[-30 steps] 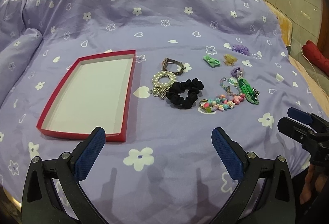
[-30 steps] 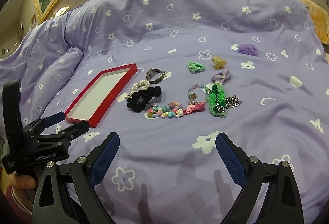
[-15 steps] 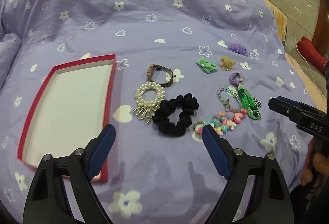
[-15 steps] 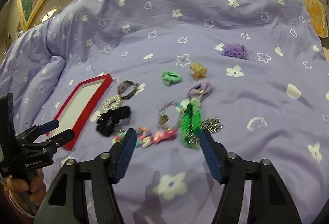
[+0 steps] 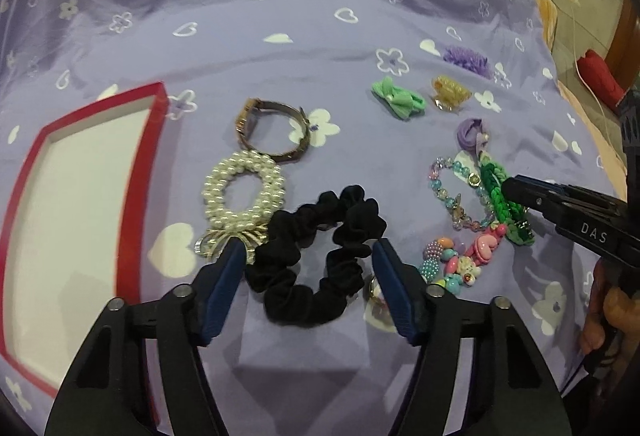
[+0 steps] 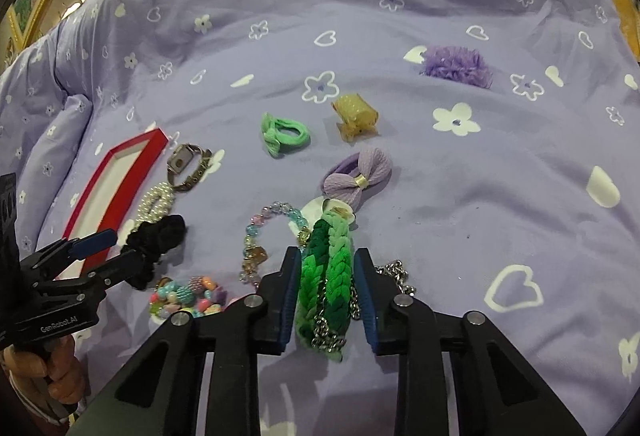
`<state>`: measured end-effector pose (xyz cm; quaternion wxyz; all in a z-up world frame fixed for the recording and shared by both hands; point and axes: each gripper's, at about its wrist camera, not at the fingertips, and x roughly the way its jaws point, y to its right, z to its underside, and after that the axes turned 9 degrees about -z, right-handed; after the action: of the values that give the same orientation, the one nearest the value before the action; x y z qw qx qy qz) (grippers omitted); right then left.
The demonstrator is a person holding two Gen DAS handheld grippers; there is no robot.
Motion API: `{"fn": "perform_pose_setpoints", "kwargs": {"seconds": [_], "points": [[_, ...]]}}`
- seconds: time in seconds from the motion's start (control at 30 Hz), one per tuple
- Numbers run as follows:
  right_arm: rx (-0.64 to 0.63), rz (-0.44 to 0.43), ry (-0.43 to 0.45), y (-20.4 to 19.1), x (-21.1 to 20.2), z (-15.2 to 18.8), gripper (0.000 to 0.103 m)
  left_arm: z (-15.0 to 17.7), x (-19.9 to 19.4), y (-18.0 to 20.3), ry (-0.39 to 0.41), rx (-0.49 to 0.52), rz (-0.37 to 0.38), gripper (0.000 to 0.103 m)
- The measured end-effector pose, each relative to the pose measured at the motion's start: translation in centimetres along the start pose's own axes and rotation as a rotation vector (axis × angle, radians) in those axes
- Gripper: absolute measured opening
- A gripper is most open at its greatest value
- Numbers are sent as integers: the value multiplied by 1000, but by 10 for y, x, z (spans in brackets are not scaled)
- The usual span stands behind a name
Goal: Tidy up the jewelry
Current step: 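Grasp the black scrunchie with the left tool while the right tool grasps the green braided bracelet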
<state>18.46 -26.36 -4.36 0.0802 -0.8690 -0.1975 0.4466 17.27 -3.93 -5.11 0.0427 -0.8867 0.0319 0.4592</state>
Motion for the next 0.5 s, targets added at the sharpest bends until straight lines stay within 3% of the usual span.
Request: {"fn": "perform_pose_setpoints", "kwargs": {"seconds": [0.07,0.13,0.23,0.3,0.5], "points": [[-4,6,-11,1,5,0,17,1,8,4,-20,18,1,52],[1,7,-13,3,7,0,10,3,12,6,-26,29,8,35],[3,1,5,3,2,1,8,4,11,7,-23,39,26,25],[4,-4,22,2,-2,1,0,6,6,7,-15,41,32,19],[-10,1,38,-6,-11,-1,4,8,-14,-2,16,7,49,18]]}}
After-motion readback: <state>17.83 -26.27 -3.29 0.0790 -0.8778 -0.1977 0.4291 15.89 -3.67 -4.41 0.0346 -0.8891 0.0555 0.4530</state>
